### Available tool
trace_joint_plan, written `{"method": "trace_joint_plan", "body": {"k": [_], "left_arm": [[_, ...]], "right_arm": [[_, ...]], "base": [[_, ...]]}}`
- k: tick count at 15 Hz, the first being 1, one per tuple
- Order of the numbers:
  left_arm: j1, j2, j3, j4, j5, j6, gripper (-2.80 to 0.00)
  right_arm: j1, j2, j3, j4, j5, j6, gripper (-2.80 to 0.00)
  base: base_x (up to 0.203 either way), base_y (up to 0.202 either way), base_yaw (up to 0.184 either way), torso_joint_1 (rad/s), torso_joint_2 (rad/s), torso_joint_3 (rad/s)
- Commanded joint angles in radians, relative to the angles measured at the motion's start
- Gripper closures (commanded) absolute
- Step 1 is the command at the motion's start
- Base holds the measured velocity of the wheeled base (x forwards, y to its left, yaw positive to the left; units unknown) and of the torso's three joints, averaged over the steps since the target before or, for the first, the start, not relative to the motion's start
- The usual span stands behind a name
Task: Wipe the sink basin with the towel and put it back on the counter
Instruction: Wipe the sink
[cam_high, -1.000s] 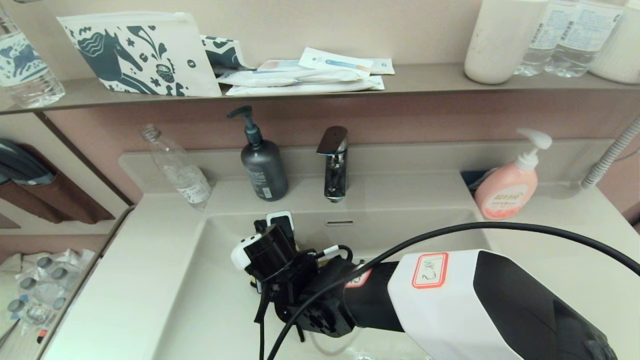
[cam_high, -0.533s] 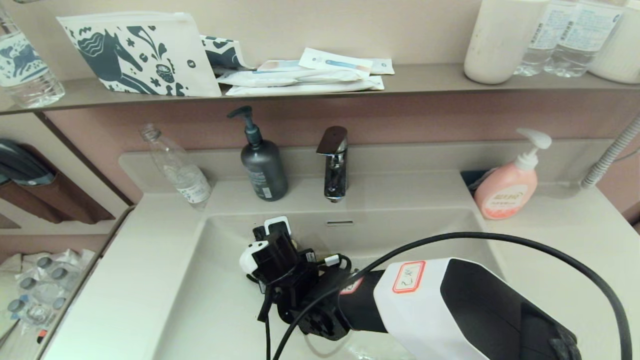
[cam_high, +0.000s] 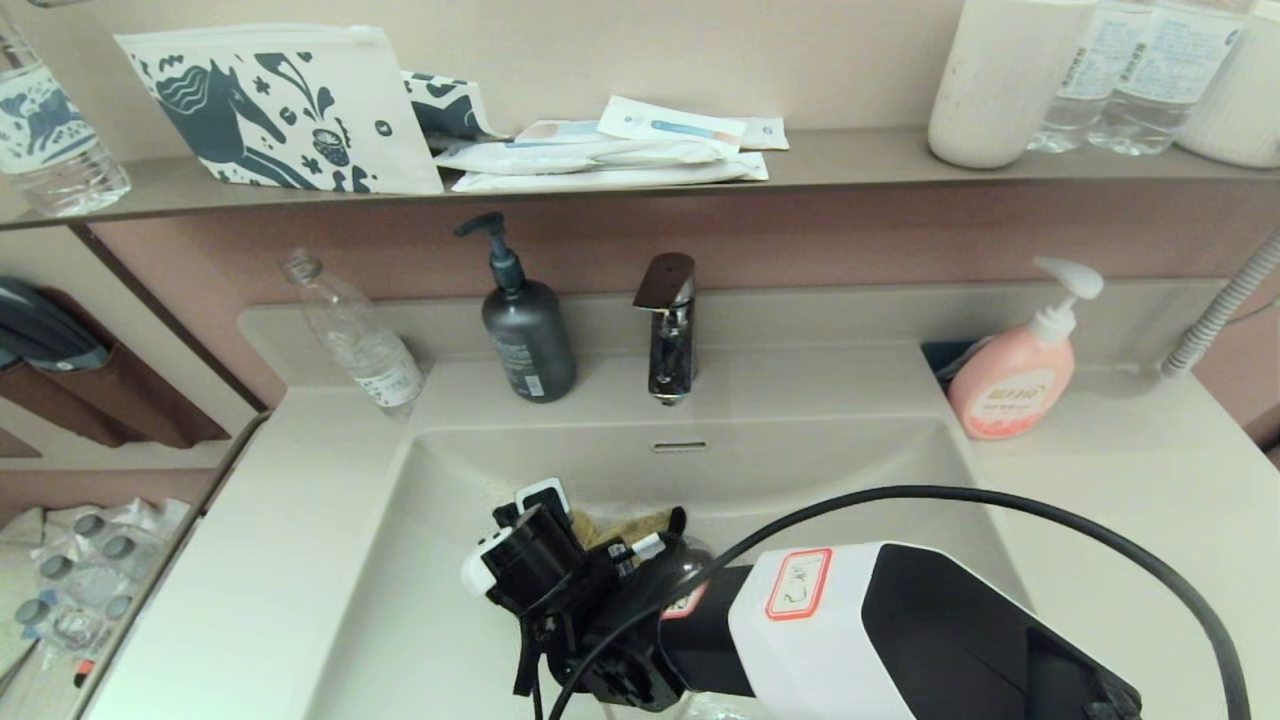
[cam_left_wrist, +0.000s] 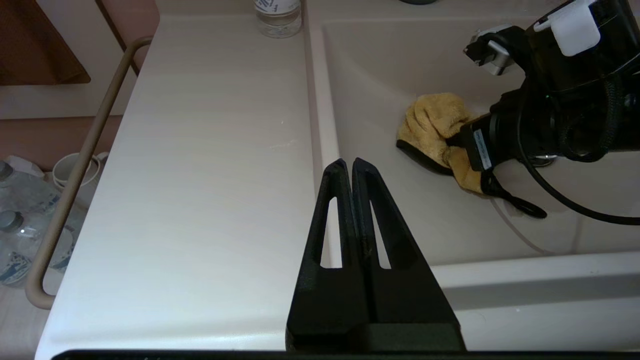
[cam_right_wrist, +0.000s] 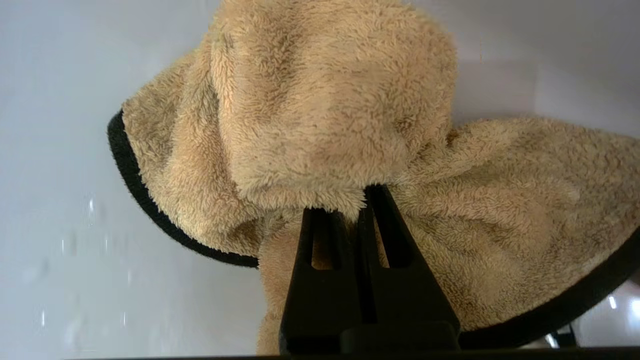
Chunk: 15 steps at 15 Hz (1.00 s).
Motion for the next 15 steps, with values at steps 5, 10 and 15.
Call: {"method": "trace_joint_plan", "body": {"k": [5,10,15], "left_arm": [[0.0,0.0,0.0,0.0,0.0,0.0,0.0],[0.0,0.0,0.0,0.0,0.0,0.0,0.0],[0.0,0.0,0.0,0.0,0.0,0.0,0.0]], "right_arm": [[0.031,-0.107,0.006,0.351,0.081,0.109,0.0],[0.024,-0.183,0.094,0.579,0.03,0.131,0.0],[-0.009,-0.241,0.254,0.651,-0.092,0.218,0.0]], "base": [[0.0,0.0,0.0,0.0,0.0,0.0],[0.0,0.0,0.0,0.0,0.0,0.0],[0.0,0.0,0.0,0.0,0.0,0.0]]}}
